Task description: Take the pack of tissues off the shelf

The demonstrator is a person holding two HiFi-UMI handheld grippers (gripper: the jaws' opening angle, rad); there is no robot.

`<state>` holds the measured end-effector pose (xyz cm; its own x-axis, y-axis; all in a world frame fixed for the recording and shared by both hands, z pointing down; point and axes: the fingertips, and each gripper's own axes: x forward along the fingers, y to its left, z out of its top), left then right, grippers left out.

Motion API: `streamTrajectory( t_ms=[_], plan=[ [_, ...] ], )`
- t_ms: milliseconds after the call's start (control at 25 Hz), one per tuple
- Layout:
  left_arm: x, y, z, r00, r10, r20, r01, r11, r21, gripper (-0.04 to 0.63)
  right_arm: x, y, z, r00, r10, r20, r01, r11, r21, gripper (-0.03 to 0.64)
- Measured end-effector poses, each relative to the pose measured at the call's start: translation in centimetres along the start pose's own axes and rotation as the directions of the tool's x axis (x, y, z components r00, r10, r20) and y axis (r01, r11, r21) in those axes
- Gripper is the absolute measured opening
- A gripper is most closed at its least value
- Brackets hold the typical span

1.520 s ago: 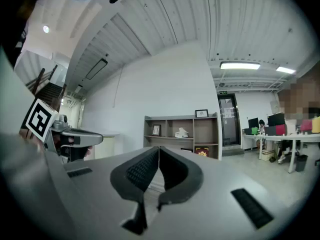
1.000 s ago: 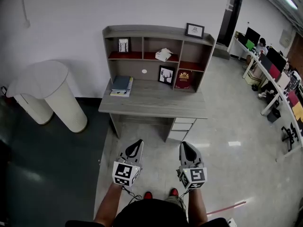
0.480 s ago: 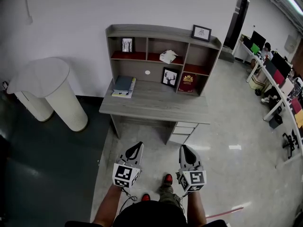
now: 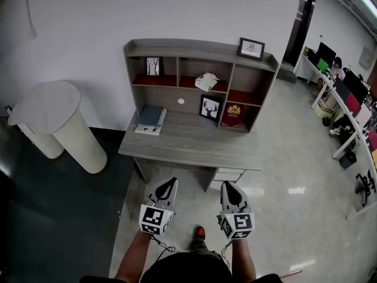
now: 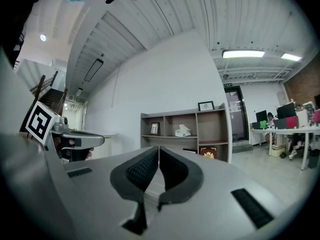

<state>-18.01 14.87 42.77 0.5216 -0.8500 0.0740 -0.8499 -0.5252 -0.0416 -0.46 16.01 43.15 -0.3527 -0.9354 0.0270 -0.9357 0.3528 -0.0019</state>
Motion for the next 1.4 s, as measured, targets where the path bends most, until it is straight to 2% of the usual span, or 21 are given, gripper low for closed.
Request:
streamTrajectory(
  t_ms=[400, 880, 1160, 1400],
  plan=[
    [8.2, 0.1, 0.5, 0.999, 0.031, -0.021, -0.031, 1.000, -0.003, 0.008, 6.3, -5.8, -0.3, 0.998, 0.060, -0.002, -0.060, 0.998, 0.017, 0.031],
    [14.4, 0.9, -0.4, 0.992, 0.118, -0.046, -0.119, 0.993, -0.018, 0.008, 11.9, -10.1, -1.7, 0.987, 0.157, -0.020, -0.157, 0.987, 0.031, 0.031],
    [17.6, 2.0, -1.3, 0.988, 0.136, -0.076, -0.138, 0.990, -0.020, 0.008, 14.8, -11.8, -3.2, 0.984, 0.177, -0.038, -0.174, 0.983, 0.063, 0.031],
    [20.8, 3.8, -2.2, 0.989, 0.111, -0.100, -0.114, 0.993, -0.027, 0.008, 18.2, -12.7, -4.1, 0.985, 0.167, -0.051, -0.163, 0.984, 0.076, 0.031]
  ],
)
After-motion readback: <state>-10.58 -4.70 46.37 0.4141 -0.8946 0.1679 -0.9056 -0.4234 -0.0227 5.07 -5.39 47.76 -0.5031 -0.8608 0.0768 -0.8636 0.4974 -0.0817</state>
